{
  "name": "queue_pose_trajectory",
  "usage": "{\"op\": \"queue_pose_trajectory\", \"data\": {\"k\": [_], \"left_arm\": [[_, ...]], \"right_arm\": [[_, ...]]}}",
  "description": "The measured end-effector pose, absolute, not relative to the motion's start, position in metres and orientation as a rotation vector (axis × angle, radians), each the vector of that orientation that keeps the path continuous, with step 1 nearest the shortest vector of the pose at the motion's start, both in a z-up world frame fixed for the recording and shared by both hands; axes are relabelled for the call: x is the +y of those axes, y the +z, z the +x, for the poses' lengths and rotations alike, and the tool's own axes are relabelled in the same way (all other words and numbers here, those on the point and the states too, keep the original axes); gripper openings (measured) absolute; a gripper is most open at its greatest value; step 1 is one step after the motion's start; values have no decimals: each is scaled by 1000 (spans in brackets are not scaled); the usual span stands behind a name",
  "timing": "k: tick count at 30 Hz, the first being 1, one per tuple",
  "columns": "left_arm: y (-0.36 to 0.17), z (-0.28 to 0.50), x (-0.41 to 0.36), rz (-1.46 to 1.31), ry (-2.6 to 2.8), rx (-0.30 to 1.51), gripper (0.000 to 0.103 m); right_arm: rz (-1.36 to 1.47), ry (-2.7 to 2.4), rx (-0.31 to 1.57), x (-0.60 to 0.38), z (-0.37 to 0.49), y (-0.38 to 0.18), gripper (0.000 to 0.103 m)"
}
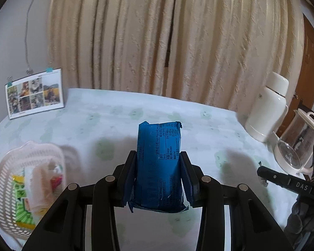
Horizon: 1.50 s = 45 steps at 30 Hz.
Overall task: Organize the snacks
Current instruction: 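Lower the blue box into the basket and open the left tool while the right tool carries the silver packet, then carry the silver packet over the basket and open the right tool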
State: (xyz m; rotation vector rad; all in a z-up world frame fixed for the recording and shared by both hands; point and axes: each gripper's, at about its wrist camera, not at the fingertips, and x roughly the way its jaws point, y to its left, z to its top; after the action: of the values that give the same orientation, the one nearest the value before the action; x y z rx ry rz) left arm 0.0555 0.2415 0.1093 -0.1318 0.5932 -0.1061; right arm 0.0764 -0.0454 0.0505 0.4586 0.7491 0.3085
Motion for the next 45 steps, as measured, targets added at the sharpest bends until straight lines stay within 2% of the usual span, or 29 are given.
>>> {"op": "queue_pose_trajectory", "data": {"k": [21, 31, 32, 34, 35, 36, 45], "left_arm": [[101, 4, 379, -197, 151, 571, 41], [92, -1, 417, -212, 229, 602, 41], [91, 0, 419, -215, 232, 606, 42], [89, 1, 424, -235, 220, 615, 52], [89, 1, 428, -253, 211, 613, 65], [88, 0, 431, -268, 207, 608, 69], [93, -13, 445, -268, 230, 574, 69]], "right_arm": [[400, 341, 793, -22, 76, 38, 21], [385, 348, 806, -16, 75, 35, 21], [385, 348, 807, -16, 76, 35, 21], [385, 347, 808, -16, 76, 35, 21], [384, 348, 809, -16, 76, 35, 21], [381, 348, 811, -15, 76, 35, 21], [366, 361, 814, -6, 73, 32, 21]]}}
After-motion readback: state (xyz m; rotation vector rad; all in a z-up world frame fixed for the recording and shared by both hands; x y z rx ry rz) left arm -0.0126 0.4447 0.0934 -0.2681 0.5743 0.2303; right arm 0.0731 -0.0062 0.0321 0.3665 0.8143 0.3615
